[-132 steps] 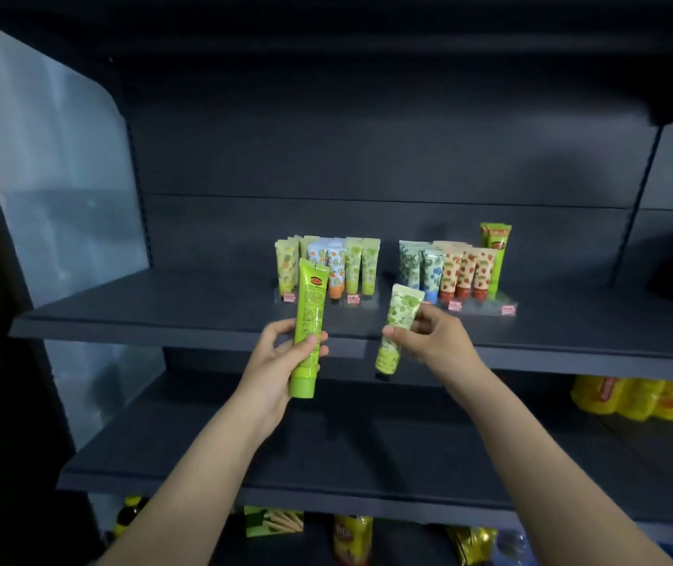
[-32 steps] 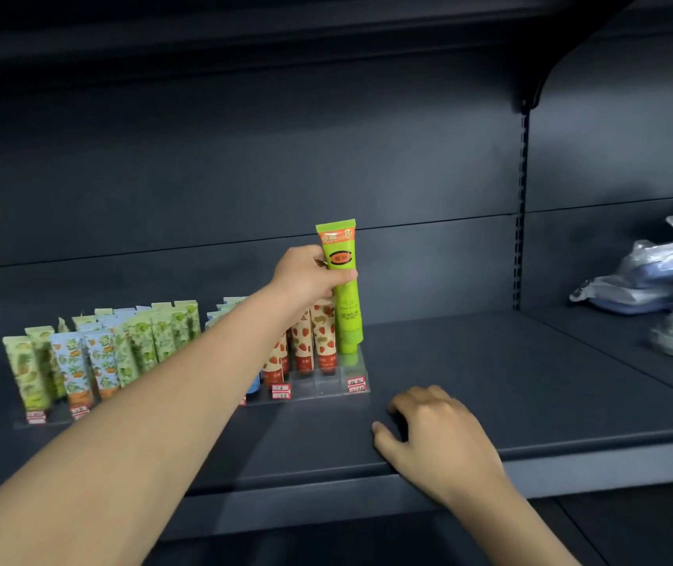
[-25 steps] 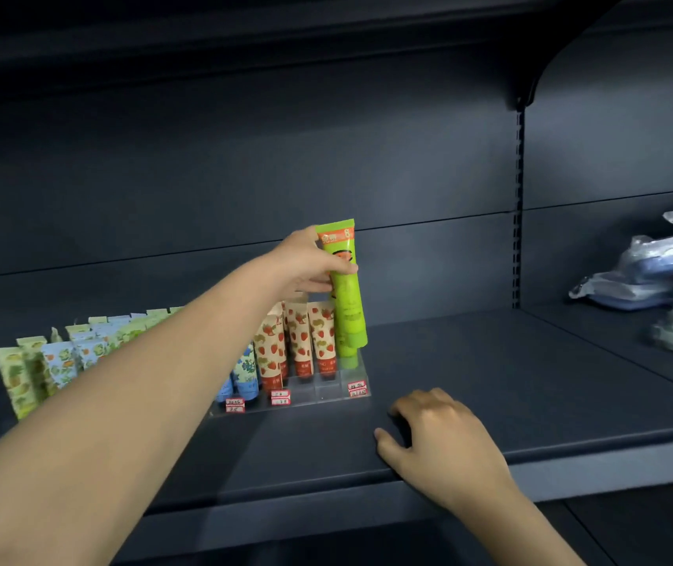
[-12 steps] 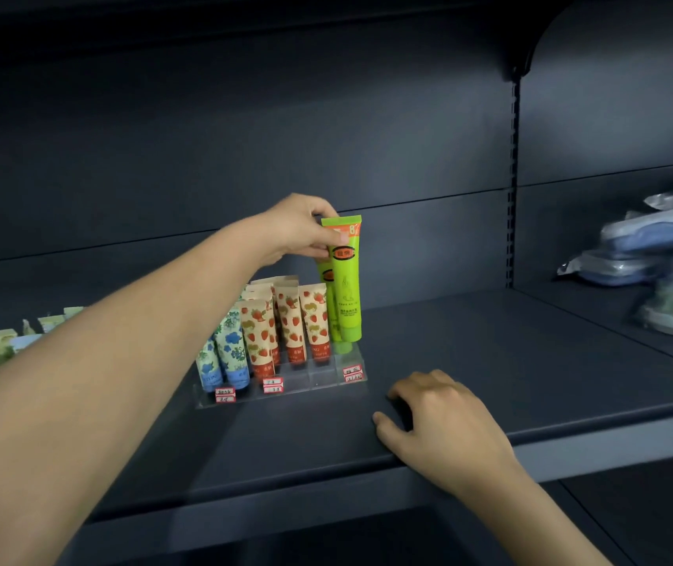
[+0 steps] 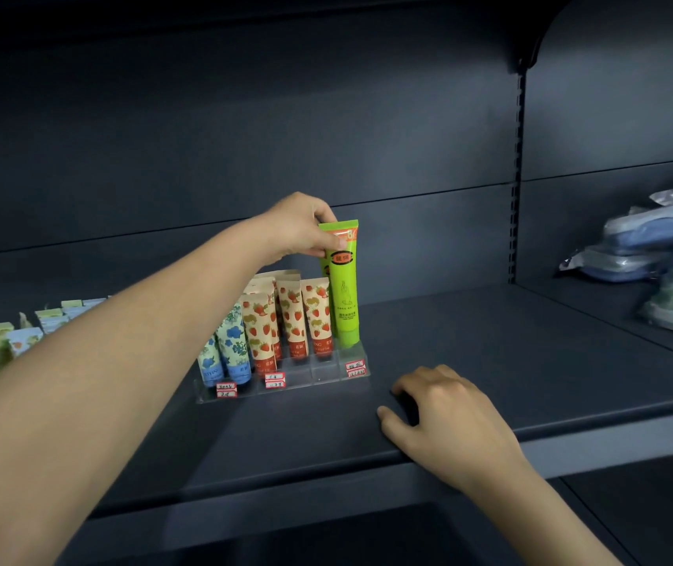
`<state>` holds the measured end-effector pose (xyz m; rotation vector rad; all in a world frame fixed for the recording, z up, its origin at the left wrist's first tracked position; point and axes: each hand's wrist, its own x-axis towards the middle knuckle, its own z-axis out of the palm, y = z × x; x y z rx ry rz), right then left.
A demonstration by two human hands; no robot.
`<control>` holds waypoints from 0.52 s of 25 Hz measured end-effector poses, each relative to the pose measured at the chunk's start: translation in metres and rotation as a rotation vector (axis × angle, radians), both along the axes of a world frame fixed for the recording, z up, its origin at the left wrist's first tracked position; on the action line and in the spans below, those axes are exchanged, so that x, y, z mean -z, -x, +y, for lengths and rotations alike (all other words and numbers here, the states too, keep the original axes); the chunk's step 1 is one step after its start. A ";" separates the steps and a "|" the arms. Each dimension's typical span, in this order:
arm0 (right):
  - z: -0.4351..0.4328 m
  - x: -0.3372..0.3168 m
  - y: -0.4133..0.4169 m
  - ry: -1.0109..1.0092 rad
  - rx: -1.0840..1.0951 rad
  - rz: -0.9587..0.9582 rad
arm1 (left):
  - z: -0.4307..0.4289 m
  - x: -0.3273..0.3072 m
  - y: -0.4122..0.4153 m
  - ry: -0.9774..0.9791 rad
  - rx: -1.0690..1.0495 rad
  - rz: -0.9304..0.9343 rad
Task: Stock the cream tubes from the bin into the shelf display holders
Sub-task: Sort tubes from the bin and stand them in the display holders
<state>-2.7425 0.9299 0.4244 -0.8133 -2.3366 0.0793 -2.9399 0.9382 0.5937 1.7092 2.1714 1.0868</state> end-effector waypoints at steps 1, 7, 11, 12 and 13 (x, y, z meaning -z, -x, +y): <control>0.000 0.000 0.000 0.002 0.000 0.004 | -0.001 0.000 0.000 0.010 -0.002 0.013; -0.001 -0.001 0.000 0.002 -0.005 0.010 | -0.003 0.002 -0.004 0.008 -0.028 0.055; 0.000 0.000 -0.001 -0.001 -0.003 0.007 | 0.000 0.004 -0.006 0.002 -0.043 0.132; 0.000 0.000 -0.001 0.000 -0.002 0.006 | 0.000 0.004 -0.006 0.001 -0.051 0.152; 0.000 0.000 -0.001 0.002 -0.002 0.006 | 0.000 0.005 -0.005 -0.004 -0.059 0.166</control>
